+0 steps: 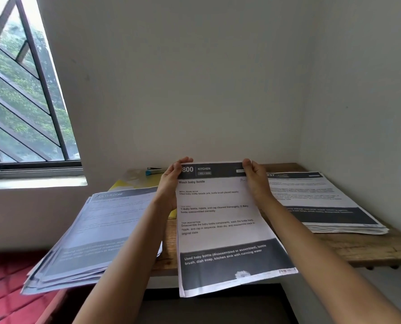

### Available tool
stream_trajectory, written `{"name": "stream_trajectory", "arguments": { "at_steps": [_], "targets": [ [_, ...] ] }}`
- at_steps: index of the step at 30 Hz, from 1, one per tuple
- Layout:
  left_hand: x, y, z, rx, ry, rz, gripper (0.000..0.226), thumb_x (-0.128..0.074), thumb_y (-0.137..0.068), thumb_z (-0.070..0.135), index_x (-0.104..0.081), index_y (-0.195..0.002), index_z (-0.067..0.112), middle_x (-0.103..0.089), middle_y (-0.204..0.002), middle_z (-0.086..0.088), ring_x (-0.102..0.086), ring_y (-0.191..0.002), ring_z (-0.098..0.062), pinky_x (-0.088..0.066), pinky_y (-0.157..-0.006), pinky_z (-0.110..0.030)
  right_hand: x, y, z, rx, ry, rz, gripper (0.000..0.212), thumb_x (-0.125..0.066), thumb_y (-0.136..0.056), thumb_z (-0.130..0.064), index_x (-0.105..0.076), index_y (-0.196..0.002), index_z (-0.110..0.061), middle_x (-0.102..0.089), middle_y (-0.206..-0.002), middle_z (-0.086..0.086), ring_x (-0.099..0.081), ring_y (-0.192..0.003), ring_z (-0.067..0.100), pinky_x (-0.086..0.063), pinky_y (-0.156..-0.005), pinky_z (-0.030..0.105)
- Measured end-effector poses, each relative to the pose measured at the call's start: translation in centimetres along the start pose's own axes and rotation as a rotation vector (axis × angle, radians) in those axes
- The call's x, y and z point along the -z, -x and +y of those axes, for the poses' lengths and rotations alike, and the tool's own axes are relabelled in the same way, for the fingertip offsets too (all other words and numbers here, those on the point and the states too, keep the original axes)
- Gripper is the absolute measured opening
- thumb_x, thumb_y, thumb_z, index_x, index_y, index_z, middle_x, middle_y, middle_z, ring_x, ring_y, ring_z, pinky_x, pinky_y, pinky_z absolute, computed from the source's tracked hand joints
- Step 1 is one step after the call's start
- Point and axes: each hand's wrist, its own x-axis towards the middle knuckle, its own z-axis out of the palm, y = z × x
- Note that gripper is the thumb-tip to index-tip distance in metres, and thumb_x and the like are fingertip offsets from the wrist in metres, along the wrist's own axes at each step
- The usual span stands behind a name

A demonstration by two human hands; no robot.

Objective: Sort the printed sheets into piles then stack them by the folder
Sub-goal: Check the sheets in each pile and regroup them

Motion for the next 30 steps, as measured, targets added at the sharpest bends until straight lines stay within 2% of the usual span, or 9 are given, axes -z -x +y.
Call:
{"name": "stream_trajectory", "arguments": {
  "at_steps": [2,4,6,10,13,16,18,23,30],
  "targets": [
    [0.3,0.0,-0.4,0.003,-0.004,0.026,0.028,-0.041,-0.102,0.026,-0.067,-0.099,0.017,-0.074,-0.091,0.007,-0.070,-0.072,-0.012,-0.057,-0.057,-0.029,0.0,-0.1,0.2,-0.014,-0.018,0.004,0.033,-0.044,-0.099,-0.038,-0.062,-0.083,-0.016,-0.062,-0.080,0.003,-0.057,-0.076,0.013,-0.047,-0.072,0.029],
    [0.5,0.0,-1.0,0.006,0.002,0.038,0.027,-0.041,-0.102,0.024,-0.066,-0.096,0.016,-0.074,-0.092,0.006,-0.070,-0.072,-0.012,-0.058,-0.057,-0.029,0.0,-0.3,0.6,-0.038,0.003,0.036,0.030,-0.045,-0.099,-0.036,-0.063,-0.083,-0.018,-0.064,-0.083,0.004,-0.058,-0.079,0.015,-0.049,-0.075,0.030],
    [0.6,-0.2,-1.5,0.005,0.053,0.046,0.025,-0.042,-0.102,0.021,-0.062,-0.090,0.013,-0.072,-0.099,0.002,-0.069,-0.079,-0.015,-0.058,-0.061,-0.030,-0.3,-0.5,0.9,-0.048,0.001,0.062,0.032,-0.045,-0.099,-0.033,-0.065,-0.087,-0.011,-0.064,-0.083,0.007,-0.058,-0.080,0.017,-0.049,-0.075,0.031],
    [0.7,-0.5,-1.8,0.008,0.139,0.043,0.027,-0.041,-0.102,0.020,-0.054,-0.079,0.014,-0.073,-0.099,-0.002,-0.067,-0.089,-0.020,-0.060,-0.069,-0.033,-0.7,-0.7,0.9,-0.081,-0.033,0.092,0.041,-0.045,-0.100,-0.033,-0.066,-0.093,0.002,-0.063,-0.082,0.009,-0.059,-0.077,0.016,-0.049,-0.068,0.024],
    [1.3,-0.7,-1.7,0.026,0.138,0.008,0.023,-0.042,-0.101,0.023,-0.056,-0.083,0.016,-0.071,-0.104,-0.002,-0.067,-0.092,-0.021,-0.060,-0.071,-0.036,-0.7,-0.5,0.8,-0.087,-0.040,0.042,0.037,-0.043,-0.100,-0.034,-0.066,-0.094,-0.006,-0.065,-0.083,0.005,-0.060,-0.074,0.013,-0.050,-0.066,0.019],
    [1.7,-0.7,-1.7,0.034,0.114,0.008,0.020,-0.045,-0.100,0.024,-0.061,-0.096,0.015,-0.073,-0.100,0.001,-0.069,-0.085,-0.017,-0.060,-0.065,-0.034,-0.1,-0.5,0.7,-0.021,-0.124,-0.039,0.020,-0.049,-0.099,-0.025,-0.067,-0.101,-0.017,-0.068,-0.098,-0.001,-0.063,-0.087,0.013,-0.053,-0.077,0.027],
    [1.7,-0.7,-1.8,0.036,0.119,0.009,0.020,-0.045,-0.100,0.024,-0.062,-0.098,0.015,-0.073,-0.099,0.001,-0.070,-0.084,-0.017,-0.060,-0.066,-0.034,0.3,-0.7,0.7,0.017,-0.141,-0.071,0.013,-0.054,-0.096,-0.016,-0.068,-0.096,-0.015,-0.069,-0.093,-0.002,-0.063,-0.083,0.009,-0.053,-0.076,0.025],
    [1.8,-0.7,-1.8,0.048,0.141,-0.019,0.020,-0.047,-0.099,0.026,-0.063,-0.097,0.014,-0.072,-0.103,-0.003,-0.068,-0.094,-0.020,-0.059,-0.079,-0.039,0.8,-1.0,1.2,0.064,0.001,-0.036,0.010,-0.060,-0.092,-0.014,-0.069,-0.087,-0.015,-0.071,-0.087,0.002,-0.065,-0.082,0.013,-0.053,-0.079,0.027],
    [1.4,-0.6,-1.7,0.049,0.169,0.014,0.021,-0.045,-0.100,0.023,-0.060,-0.087,0.015,-0.074,-0.097,-0.001,-0.071,-0.085,-0.017,-0.060,-0.066,-0.034,1.1,-1.4,1.7,0.078,0.182,-0.019,0.011,-0.064,-0.090,-0.017,-0.073,-0.092,-0.014,-0.073,-0.092,0.003,-0.066,-0.085,0.011,-0.053,-0.080,0.025]
  ]
}}
